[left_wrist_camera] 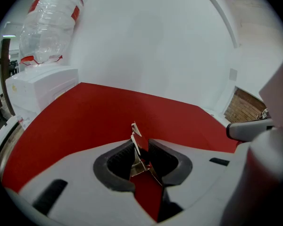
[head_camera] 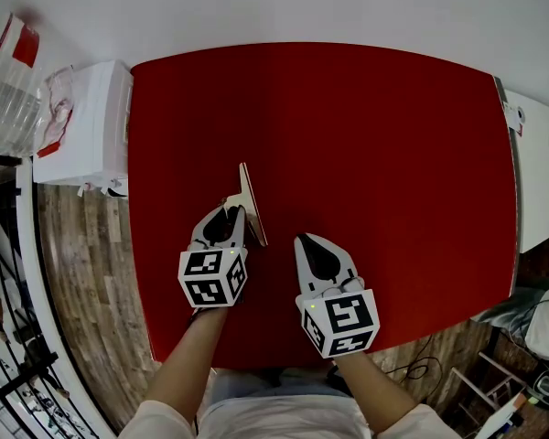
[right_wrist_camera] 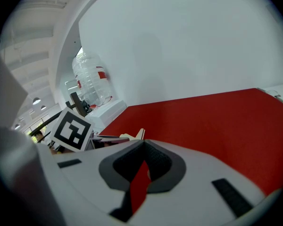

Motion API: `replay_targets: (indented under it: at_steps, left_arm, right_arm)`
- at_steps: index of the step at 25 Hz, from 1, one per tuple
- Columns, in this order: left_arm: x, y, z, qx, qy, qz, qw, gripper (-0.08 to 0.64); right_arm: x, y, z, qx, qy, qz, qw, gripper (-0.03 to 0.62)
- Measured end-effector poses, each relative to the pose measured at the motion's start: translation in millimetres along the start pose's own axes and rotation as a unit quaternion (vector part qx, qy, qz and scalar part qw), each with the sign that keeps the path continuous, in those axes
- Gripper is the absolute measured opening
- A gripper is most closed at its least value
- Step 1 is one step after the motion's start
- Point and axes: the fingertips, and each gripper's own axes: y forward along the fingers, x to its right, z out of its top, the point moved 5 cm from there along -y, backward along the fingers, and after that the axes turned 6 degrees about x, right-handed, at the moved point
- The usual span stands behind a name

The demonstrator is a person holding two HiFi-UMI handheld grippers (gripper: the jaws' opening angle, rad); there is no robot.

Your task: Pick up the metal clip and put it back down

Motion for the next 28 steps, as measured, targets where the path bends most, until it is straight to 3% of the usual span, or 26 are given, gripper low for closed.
replay_targets:
  at_steps: [18, 28]
  left_arm:
    - [-6.7, 3.8, -11.5, -0.01, 0.024, 0.009, 0.9996, 0.172]
    - [-10.2, -3.2, -5.4, -0.001, 0.022, 0.015, 0.9997, 0.178]
  right_arm:
    - [3.1, 0.1, -6.7, -0.004, 0.002, 0.004, 1.0, 0.006]
    - [-0.7, 0.9, -4.3, -0.002, 0.0, 0.005, 1.0, 0.006]
